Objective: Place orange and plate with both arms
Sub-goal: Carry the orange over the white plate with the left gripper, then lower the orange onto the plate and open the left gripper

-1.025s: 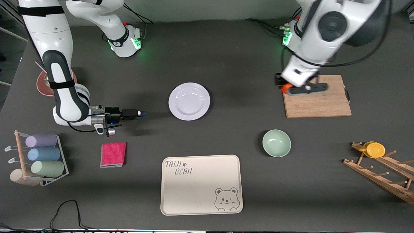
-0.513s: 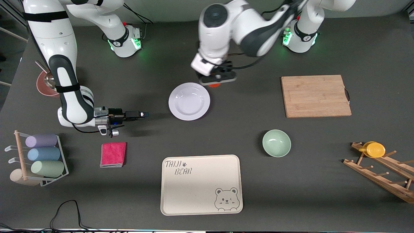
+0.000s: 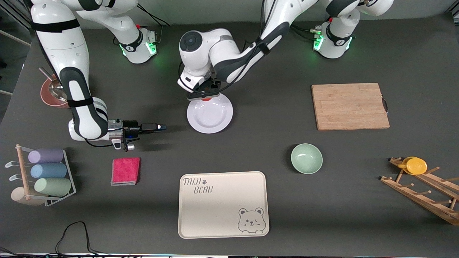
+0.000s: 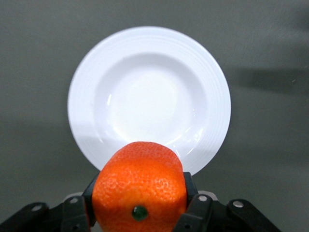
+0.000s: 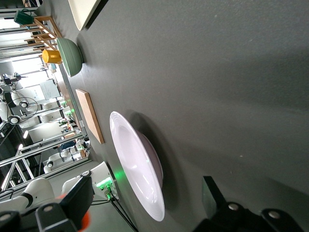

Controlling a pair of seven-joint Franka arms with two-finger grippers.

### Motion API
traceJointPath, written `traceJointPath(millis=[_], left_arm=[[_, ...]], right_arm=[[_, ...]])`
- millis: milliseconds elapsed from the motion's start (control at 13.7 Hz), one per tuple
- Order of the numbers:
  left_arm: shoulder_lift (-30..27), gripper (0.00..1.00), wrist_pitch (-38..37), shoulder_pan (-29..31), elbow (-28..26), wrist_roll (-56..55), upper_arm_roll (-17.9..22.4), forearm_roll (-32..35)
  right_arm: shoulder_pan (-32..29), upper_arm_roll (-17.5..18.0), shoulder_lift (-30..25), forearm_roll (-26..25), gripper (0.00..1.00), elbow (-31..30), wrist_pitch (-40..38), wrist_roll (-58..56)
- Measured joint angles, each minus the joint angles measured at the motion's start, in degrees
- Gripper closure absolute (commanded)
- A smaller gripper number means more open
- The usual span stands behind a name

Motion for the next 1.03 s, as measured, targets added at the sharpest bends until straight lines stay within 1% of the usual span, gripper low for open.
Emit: traceJointPath(millis=[293,513,806,879,952,1025], left_arm=[[4.44,0.51,4.35,-1.91,0.24,-0.47,3.60,1.33],[6.98,0.51,6.28,-2.21,0.56,-0.50,4.22,3.08],[8.87,0.50,7.60,-3.64,1.40,-0.52,6.23,3.33],[9.12,0.47,7.70,-3.99,1.52,-0.53,6.47,3.33],[9.33,0.26,7.99,-4.28,1.58,-0.55,6.64,3.34],[9.46,0.00,8.43,-4.48,1.59,-0.56,6.76,3.34]], right_arm=[[-0.08,-0.01,0.99,1.24,0.00,-0.07,0.00,-2.16],[-0.08,-0.01,1.21,1.33,0.00,-0.06,0.00,-2.38],[-0.08,-0.01,1.21,1.35,0.00,-0.05,0.00,-2.40],[-0.08,-0.01,1.21,1.36,0.00,-0.05,0.00,-2.41],[-0.08,-0.01,1.21,1.36,0.00,-0.05,0.00,-2.41],[-0.08,-0.01,1.21,1.36,0.00,-0.05,0.00,-2.41]])
